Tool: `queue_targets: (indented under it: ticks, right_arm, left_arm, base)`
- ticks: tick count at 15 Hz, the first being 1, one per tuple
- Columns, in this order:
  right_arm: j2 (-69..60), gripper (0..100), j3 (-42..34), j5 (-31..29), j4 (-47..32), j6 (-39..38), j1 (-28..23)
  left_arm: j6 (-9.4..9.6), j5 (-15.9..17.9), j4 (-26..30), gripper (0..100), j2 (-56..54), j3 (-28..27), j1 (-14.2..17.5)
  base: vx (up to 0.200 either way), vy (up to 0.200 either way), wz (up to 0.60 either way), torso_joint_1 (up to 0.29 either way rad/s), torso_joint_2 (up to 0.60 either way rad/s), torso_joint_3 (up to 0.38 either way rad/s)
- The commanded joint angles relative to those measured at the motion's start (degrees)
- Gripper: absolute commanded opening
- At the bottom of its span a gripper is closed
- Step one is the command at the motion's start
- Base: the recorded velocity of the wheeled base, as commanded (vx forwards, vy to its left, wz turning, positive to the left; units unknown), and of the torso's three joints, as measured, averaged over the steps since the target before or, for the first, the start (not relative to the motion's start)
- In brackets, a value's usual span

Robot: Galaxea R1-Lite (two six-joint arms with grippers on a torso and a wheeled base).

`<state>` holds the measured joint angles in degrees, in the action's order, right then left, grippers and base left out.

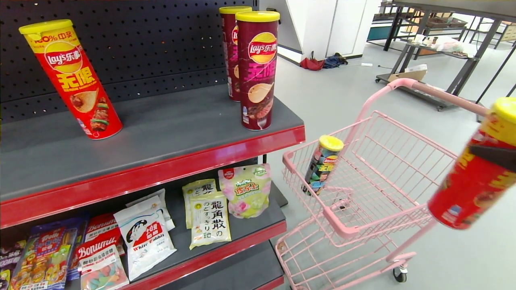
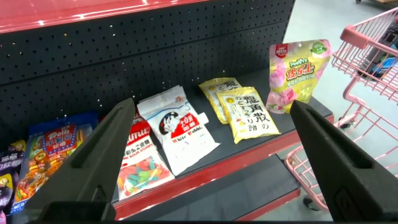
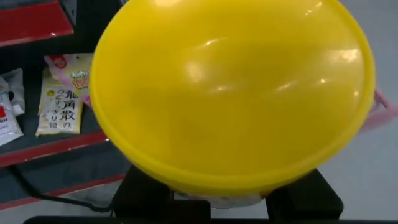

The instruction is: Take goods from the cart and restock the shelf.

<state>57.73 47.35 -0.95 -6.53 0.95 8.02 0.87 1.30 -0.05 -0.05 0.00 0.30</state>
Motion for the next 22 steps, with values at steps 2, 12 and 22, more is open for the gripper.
queue_targets:
  ticks: [2,12,22]
  right_arm:
    - [-30.84,0,-11.84,-3.80,-15.00,-1.04,-1.61]
    - [-43.06,0,-20.37,-8.45,-15.88,4.59,-2.40]
    - [-46.31,0,-23.18,-8.45,-15.88,6.34,-2.40]
  left_arm:
    - [0.01,0.01,-0.04,100,0.05,0.00,0.05]
    - [0.01,0.01,-0.04,100,0.05,0.00,0.05]
    - [0.01,0.01,-0.04,100,0.05,0.00,0.05]
  base:
    - [0.000,0.000,0.00,0.000,0.00,0.000]
    - [0.000,0.000,0.00,0.000,0.00,0.000]
    - [0.000,0.000,0.00,0.000,0.00,0.000]
